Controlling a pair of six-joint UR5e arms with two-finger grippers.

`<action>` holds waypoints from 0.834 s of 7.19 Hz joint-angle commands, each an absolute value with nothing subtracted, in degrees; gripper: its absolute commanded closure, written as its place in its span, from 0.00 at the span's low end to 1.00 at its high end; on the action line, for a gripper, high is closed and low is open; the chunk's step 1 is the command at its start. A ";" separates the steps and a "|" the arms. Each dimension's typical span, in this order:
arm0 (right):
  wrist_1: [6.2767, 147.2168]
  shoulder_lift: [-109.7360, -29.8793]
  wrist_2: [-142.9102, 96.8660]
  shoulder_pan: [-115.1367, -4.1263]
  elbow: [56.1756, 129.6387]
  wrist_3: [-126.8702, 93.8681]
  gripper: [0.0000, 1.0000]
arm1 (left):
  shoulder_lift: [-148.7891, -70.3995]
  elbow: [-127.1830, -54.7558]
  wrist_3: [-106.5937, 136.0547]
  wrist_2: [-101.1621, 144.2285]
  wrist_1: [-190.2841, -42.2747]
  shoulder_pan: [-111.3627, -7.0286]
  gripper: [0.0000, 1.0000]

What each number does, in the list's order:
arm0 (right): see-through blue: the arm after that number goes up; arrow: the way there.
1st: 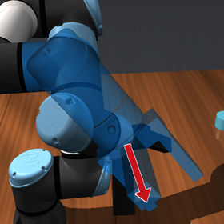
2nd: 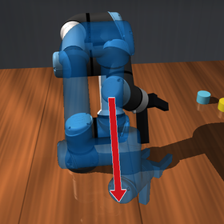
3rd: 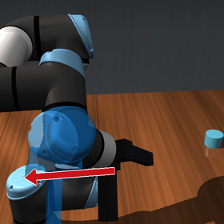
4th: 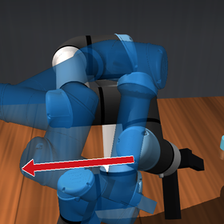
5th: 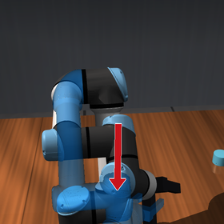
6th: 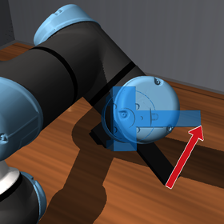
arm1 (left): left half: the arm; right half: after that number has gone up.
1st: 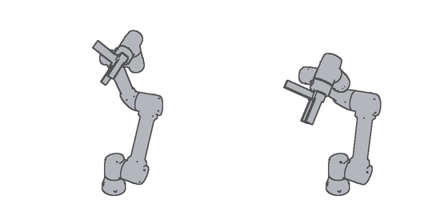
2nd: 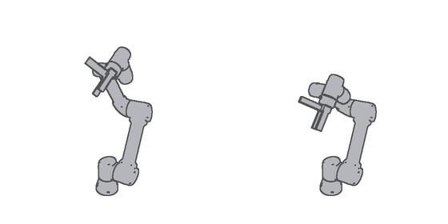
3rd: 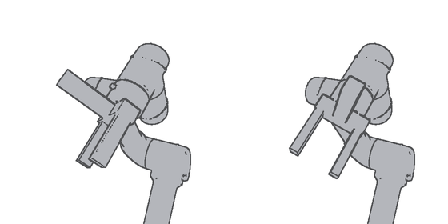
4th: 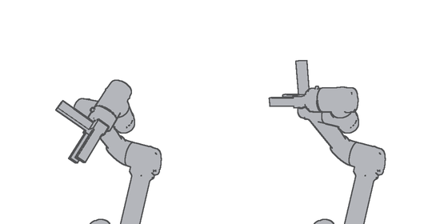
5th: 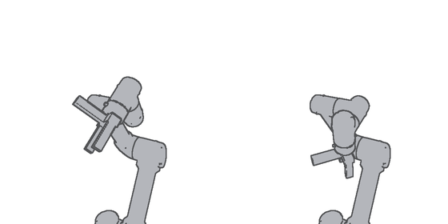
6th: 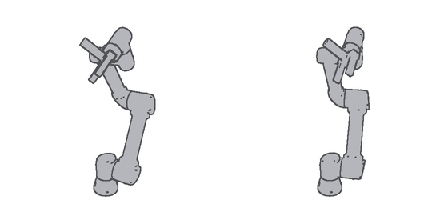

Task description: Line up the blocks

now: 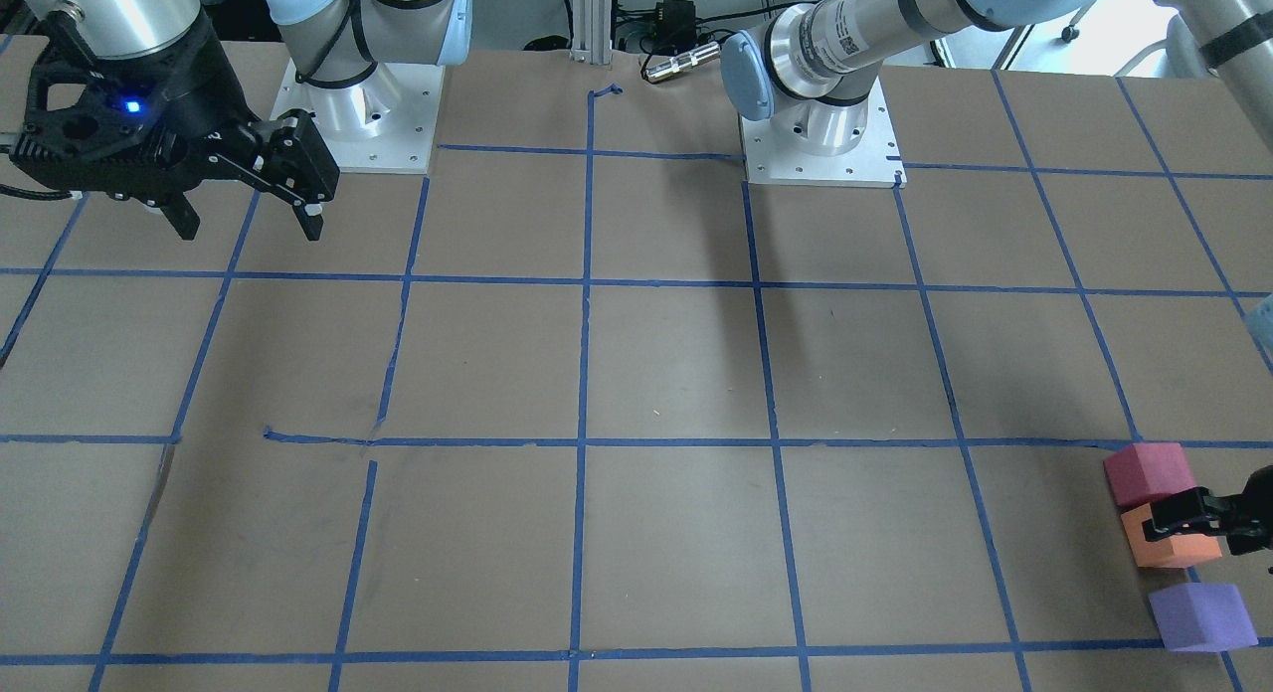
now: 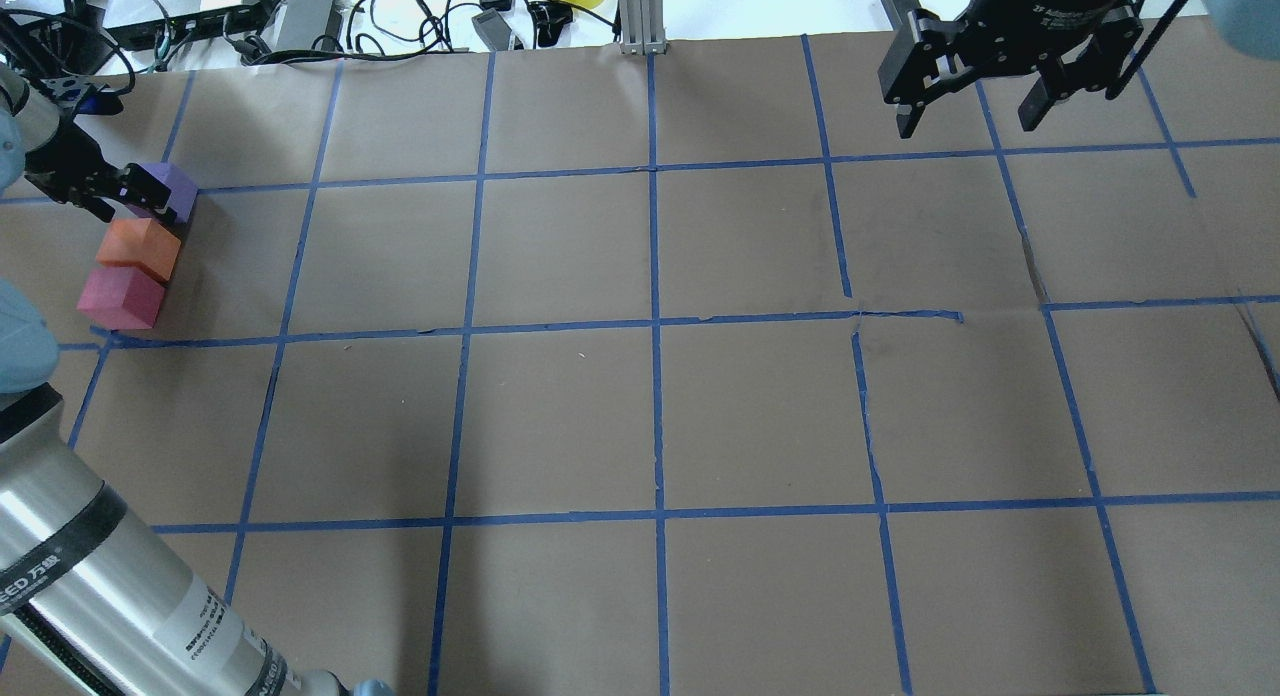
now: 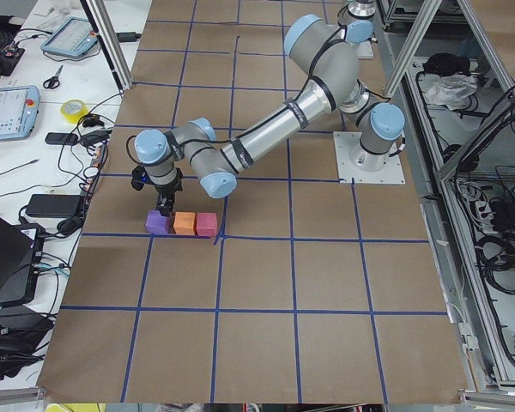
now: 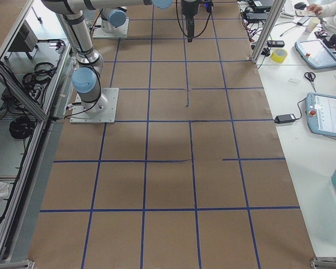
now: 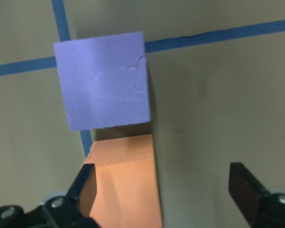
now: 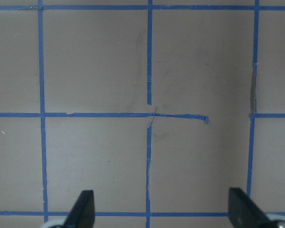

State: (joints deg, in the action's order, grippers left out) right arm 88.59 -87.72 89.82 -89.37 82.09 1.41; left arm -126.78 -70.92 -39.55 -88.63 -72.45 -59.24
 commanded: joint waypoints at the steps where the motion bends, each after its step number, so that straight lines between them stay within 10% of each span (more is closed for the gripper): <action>1: 88.59 -87.71 89.82 -89.30 82.09 1.41 0.00 | -119.92 -75.21 -38.68 -88.77 -76.19 -59.85 0.00; 6: 88.51 -87.71 89.82 -89.38 82.18 1.49 0.00 | -100.57 -81.48 -19.55 -89.12 -88.05 -69.23 0.00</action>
State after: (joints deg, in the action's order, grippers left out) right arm 88.51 -87.72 89.82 -89.38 82.17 1.45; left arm -104.13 -81.17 -24.39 -89.07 -85.58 -66.19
